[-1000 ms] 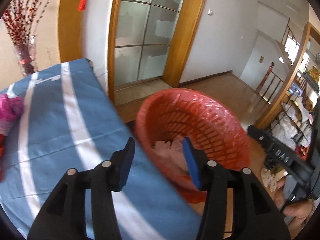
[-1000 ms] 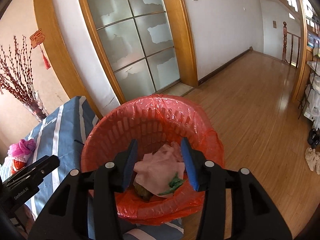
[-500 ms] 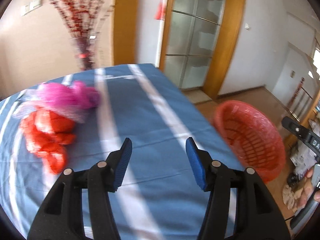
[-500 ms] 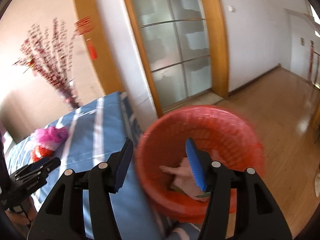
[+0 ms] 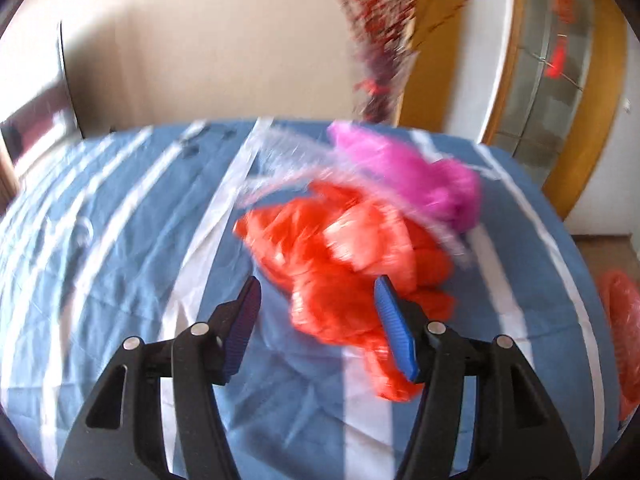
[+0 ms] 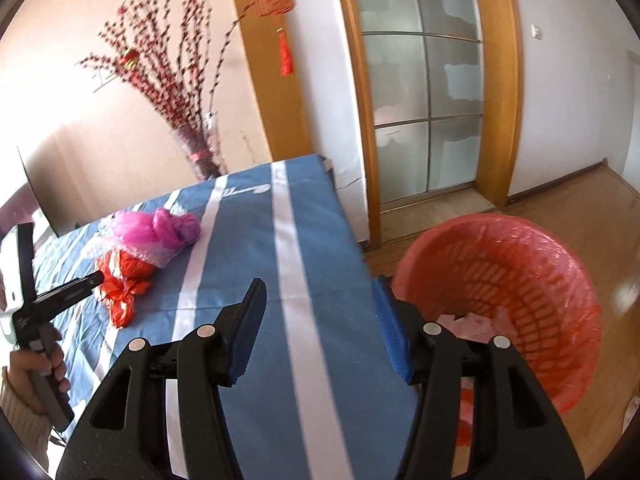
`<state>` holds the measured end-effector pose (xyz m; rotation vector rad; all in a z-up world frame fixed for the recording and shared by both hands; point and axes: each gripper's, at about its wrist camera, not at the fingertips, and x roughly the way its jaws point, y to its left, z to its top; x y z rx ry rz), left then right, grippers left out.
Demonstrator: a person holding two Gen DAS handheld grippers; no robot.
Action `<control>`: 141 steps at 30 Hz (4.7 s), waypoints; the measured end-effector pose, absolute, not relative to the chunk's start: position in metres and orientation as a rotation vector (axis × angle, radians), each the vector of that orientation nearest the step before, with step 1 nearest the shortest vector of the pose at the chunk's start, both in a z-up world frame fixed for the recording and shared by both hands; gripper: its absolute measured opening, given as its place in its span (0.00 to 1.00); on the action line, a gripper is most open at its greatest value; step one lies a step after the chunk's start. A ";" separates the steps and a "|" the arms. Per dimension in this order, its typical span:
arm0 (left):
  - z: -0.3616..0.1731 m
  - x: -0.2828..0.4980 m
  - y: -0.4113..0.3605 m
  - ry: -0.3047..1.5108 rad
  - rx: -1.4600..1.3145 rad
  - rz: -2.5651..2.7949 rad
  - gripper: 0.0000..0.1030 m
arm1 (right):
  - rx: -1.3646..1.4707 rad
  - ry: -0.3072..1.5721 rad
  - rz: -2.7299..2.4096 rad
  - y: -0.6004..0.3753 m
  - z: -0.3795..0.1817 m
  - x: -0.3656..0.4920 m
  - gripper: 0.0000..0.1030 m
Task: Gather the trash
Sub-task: 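Return both tools to the table and close the left tool on the orange-red bag, then hold the orange-red bag in the left tool while the right tool closes on the pink bag, then lift the orange-red and pink bags and carry them toward the red basket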
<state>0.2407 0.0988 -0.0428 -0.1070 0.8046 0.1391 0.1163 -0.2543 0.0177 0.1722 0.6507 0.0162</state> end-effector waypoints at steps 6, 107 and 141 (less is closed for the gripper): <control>-0.056 0.252 0.112 0.843 -0.164 0.103 0.57 | 0.134 0.676 0.039 -0.232 0.013 0.125 0.54; 0.030 0.172 0.114 0.581 -0.066 -0.050 0.23 | 0.100 0.626 0.201 -0.148 0.019 0.204 0.15; 0.023 0.165 -0.105 0.645 0.014 -0.444 0.23 | 0.287 0.555 -0.101 -0.338 0.024 0.076 0.15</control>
